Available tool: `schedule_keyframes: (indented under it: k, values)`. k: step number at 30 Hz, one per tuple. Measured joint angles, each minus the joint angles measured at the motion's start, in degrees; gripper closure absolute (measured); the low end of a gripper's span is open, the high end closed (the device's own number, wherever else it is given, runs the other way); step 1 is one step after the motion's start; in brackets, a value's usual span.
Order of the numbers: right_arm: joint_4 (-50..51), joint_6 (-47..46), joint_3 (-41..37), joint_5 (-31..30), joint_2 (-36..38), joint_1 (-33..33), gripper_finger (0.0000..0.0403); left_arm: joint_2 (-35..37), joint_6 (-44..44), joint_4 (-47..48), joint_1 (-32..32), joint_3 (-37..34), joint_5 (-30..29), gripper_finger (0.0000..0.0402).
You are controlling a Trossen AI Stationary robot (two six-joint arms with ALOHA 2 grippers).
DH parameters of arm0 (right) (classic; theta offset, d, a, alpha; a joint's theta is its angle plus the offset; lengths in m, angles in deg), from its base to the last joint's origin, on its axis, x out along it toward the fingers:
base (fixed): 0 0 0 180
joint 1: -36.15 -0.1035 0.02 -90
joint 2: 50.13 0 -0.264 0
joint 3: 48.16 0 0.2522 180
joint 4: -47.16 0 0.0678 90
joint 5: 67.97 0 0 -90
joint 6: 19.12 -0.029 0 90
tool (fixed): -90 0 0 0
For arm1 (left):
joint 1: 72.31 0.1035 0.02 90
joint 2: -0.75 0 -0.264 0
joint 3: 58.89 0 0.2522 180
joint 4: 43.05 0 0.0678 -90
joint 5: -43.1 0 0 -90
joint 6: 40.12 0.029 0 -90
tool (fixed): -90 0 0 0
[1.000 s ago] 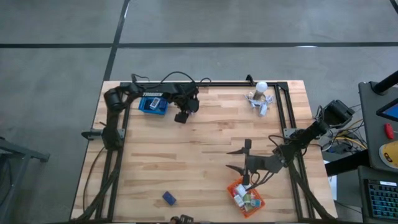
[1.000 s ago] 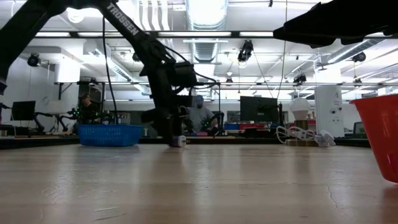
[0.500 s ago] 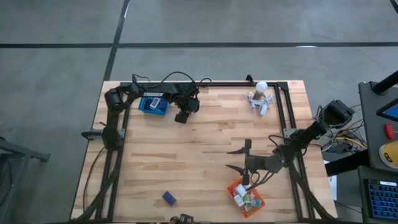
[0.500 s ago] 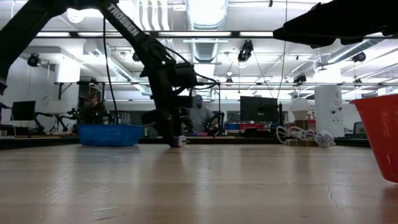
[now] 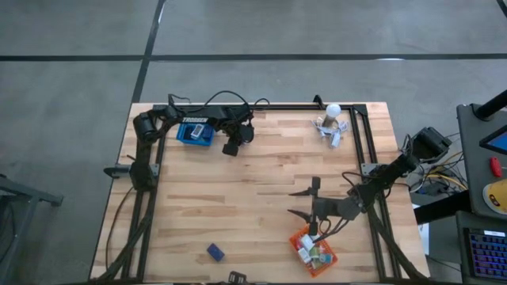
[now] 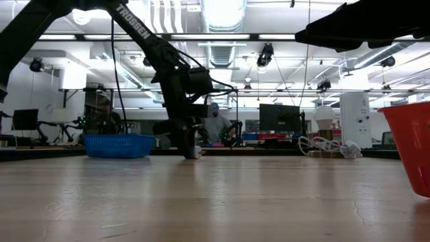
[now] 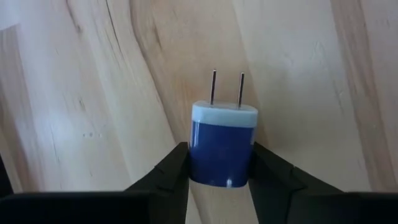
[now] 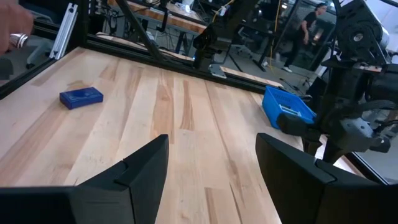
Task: Pick & Place Office items
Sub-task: Put the violet charger adapter into the orange bin
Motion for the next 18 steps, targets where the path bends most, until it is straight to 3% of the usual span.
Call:
schedule_keyframes:
  k: [7, 14, 18]
  values:
    - [0.0, -0.3, 0.0, 0.0, 0.0, 0.0, 0.0168, 0.0, 0.2, -1.1, 0.0, -0.1, 1.4, 0.0278]
    - [0.0, -0.4, -0.3, 0.0, 0.0, 0.1, 0.0168, 0.2, -3.9, -2.3, 0.1, -0.3, 11.5, 0.0278]
    - [-0.3, -0.9, -1.5, 0.0, 0.0, 0.9, 0.0170, 2.1, -6.6, -8.1, -0.3, -2.6, 16.0, 0.0278]
